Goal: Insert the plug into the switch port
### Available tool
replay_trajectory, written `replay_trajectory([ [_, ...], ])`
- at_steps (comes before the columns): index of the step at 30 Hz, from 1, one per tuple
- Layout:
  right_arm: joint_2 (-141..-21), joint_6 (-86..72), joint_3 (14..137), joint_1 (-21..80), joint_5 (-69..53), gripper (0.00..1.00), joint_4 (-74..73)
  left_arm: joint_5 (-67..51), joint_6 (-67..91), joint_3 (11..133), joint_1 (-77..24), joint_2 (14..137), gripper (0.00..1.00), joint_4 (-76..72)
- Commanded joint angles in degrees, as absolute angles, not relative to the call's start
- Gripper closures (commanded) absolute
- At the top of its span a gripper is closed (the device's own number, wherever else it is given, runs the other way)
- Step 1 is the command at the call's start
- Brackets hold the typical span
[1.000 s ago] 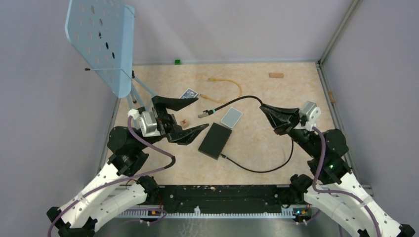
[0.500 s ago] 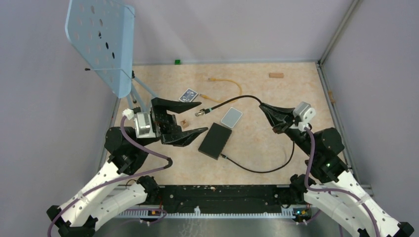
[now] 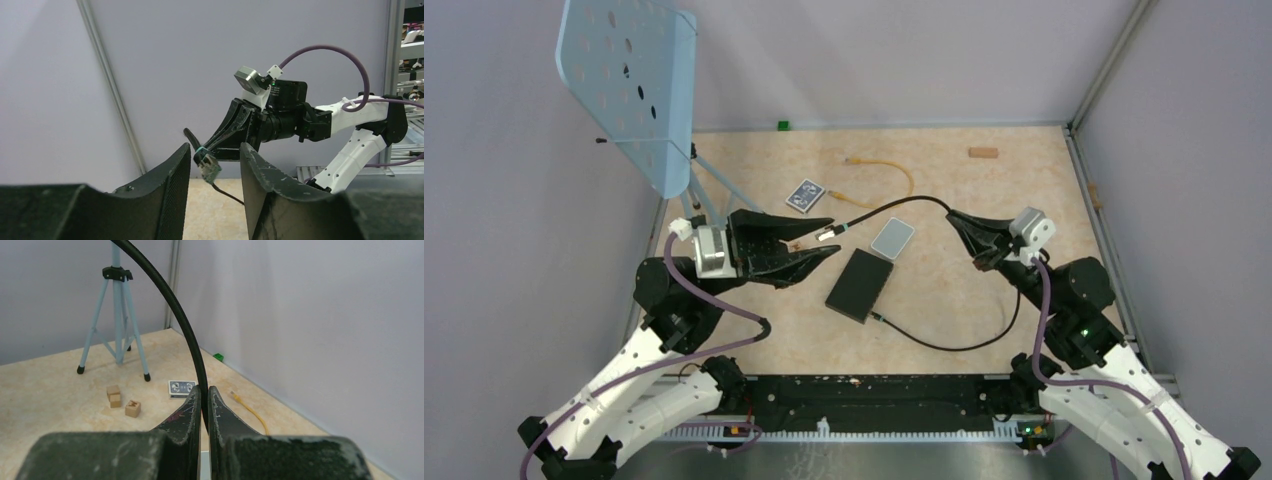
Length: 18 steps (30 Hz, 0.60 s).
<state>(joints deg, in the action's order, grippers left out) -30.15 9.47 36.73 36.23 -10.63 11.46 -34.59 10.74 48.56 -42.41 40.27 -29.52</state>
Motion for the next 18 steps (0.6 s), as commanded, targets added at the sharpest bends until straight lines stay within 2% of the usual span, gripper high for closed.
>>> replay_trajectory([
  [1, -30.2, 9.66, 36.93, 36.8, -11.32, 1.0, 14.11, -33.47, 10.81, 50.27, -42.36, 40.1, 0.58, -30.17],
  [10, -29.97, 8.82, 36.84, 36.8, -12.48, 1.0, 13.8, -29.87, 10.14, 50.81, -42.36, 39.89, 0.91, -26.66],
  [13, -29.99, 8.66, 37.05, 36.82, -13.52, 1.0, 13.5, -28.61, 9.61, 51.45, -42.39, 39.86, 0.99, -23.82],
  [15, -29.91, 8.66, 37.21, 36.82, -14.42, 1.0, 12.9, -28.02, 9.37, 51.51, -42.37, 39.71, 1.0, -22.68],
  [16, -29.97, 8.78, 37.47, 36.83, -15.24, 0.94, 12.04, -27.73, 9.21, 51.49, -42.38, 39.53, 1.0, -22.22],
  [18, -30.17, 9.57, 38.69, 36.83, -17.32, 0.69, 9.47, -27.58, 8.15, 51.59, -42.37, 39.13, 1.0, -20.97],
])
